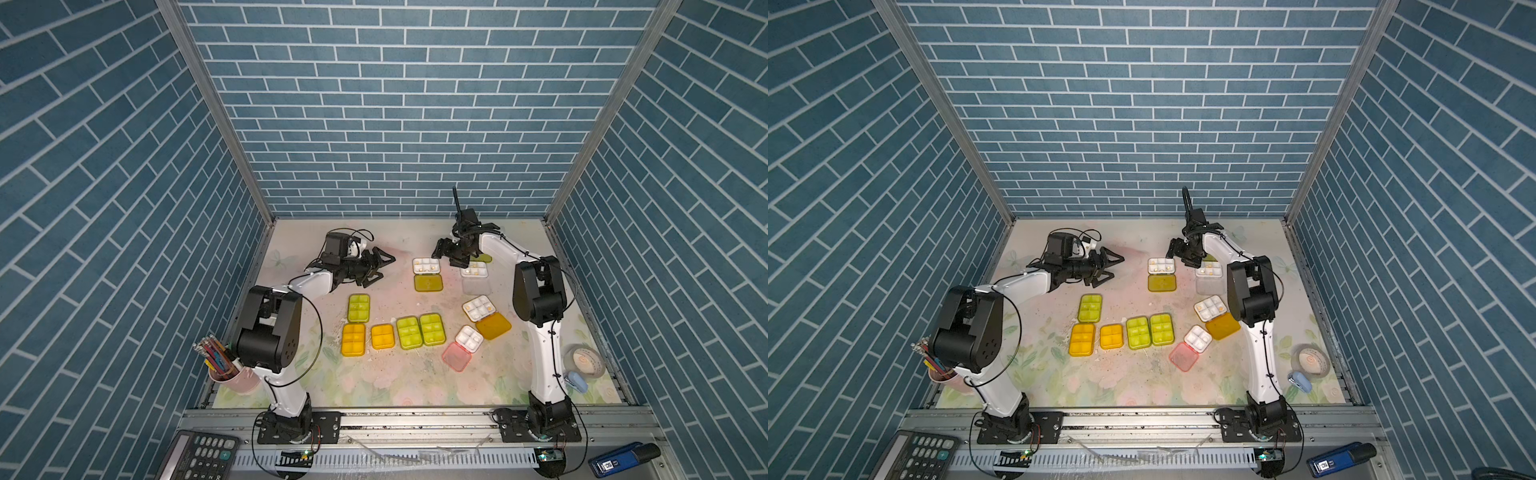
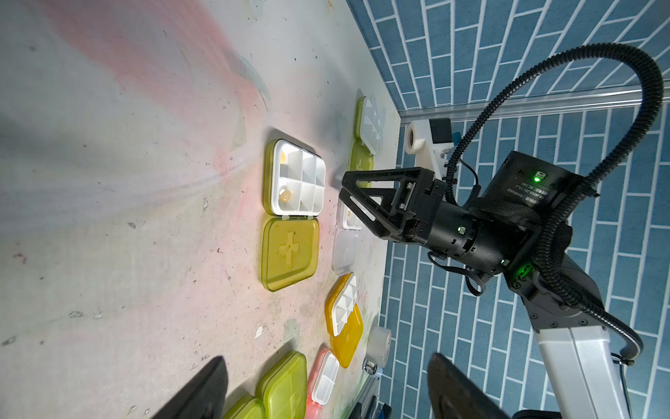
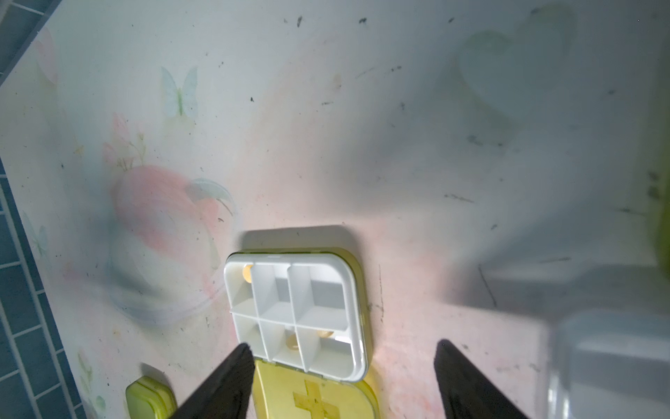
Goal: Close pillboxes
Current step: Adjust the pillbox at the center of the board.
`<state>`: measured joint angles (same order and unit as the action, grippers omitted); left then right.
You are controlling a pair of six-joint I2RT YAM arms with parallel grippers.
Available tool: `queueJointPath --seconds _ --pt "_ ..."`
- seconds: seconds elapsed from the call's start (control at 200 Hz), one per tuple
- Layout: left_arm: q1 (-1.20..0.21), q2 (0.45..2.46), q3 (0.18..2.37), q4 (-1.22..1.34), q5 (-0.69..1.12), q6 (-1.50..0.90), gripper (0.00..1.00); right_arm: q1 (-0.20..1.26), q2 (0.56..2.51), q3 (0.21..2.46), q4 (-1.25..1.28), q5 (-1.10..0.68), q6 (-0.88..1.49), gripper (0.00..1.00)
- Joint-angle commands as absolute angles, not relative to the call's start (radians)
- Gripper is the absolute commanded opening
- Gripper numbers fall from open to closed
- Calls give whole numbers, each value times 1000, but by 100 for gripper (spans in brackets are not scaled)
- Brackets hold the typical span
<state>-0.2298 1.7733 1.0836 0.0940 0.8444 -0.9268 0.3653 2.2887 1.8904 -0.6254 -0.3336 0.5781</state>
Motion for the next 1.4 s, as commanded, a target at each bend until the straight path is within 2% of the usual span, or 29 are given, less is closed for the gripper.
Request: queueJointPath --seconds 0.0,0.545,1.145,1.395 --pt "-232 1766 1106 81 860 -912 87 365 2332 1921 -612 -371 618 79" --pt "-230 1788 1112 74 865 -912 87 425 2486 2104 -642 -470 649 74" --pt "-230 1804 1108 74 855 -910 87 526 2428 2082 -587 -715 591 71" --pt "-257 1829 1128 17 829 -861 87 517 2205 1926 -638 -516 565 71"
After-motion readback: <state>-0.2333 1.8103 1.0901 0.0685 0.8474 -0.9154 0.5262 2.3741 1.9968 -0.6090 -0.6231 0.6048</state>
